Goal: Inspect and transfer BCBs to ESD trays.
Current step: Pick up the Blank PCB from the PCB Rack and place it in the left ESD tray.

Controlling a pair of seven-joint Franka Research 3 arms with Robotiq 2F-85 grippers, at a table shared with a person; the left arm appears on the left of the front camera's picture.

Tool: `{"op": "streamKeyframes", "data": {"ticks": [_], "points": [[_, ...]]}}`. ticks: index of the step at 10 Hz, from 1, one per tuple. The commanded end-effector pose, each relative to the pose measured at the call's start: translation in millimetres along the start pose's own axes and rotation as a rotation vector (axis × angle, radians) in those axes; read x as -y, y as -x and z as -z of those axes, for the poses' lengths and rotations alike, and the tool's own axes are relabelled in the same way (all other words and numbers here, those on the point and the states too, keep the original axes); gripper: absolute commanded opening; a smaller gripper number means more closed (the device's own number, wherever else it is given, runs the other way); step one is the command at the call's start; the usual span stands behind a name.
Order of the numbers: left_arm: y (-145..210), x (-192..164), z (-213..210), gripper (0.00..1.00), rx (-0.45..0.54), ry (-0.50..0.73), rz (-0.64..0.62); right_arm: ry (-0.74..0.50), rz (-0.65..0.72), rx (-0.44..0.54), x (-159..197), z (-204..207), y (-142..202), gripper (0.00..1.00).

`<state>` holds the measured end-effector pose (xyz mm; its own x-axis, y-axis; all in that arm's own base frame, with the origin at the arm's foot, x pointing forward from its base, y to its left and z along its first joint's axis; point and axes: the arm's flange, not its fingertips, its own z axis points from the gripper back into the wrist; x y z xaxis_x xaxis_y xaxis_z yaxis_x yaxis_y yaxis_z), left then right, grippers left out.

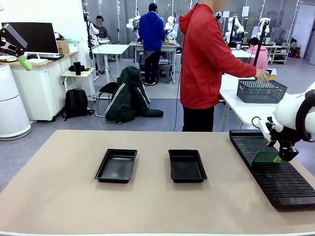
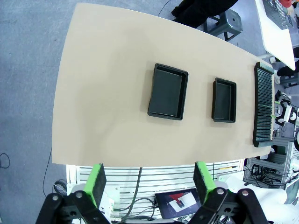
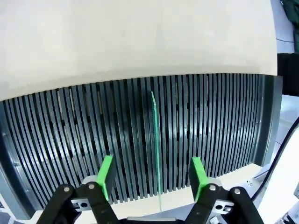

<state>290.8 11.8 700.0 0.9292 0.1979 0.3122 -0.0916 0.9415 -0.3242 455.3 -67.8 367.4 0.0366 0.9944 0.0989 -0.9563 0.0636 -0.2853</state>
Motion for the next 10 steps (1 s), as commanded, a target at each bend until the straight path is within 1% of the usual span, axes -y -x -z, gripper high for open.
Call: {"op": "streamKeyframes", "data": {"ticks": [1,5,6,7,8,9,10], "points": [[0.1,-0.6,1.5,1.0,-0.002,0.004,-0.003,-0.005,-0.003,0.008,4.0,2.9,3.5,0.79],[0.1,-0.6,1.5,1.0,-0.002,0.004,-0.003,-0.005,0.001,0.005,4.4,0.8,4.1,0.67],[0.1,-0.6,1.5,1.0,-0.002,0.004,-0.003,-0.007,-0.001,0.003,4.9,0.4,4.1,0.59],[0.1,-0.6,1.5,1.0,-0.002,0.004,-0.003,-0.008,0.002,0.0,6.0,-0.4,3.9,0.56],[0.1,-0.6,1.5,1.0,-0.002,0.004,-0.003,-0.01,0.001,-0.002,6.6,-1.3,4.3,0.47],[0.1,-0.6,1.5,1.0,-0.002,0.004,-0.003,-0.011,-0.002,-0.003,7.3,-2.8,3.6,0.44],[0.1,-0.6,1.5,1.0,-0.002,0.004,-0.003,-0.013,-0.001,-0.009,8.4,-3.1,3.3,0.35]]}}
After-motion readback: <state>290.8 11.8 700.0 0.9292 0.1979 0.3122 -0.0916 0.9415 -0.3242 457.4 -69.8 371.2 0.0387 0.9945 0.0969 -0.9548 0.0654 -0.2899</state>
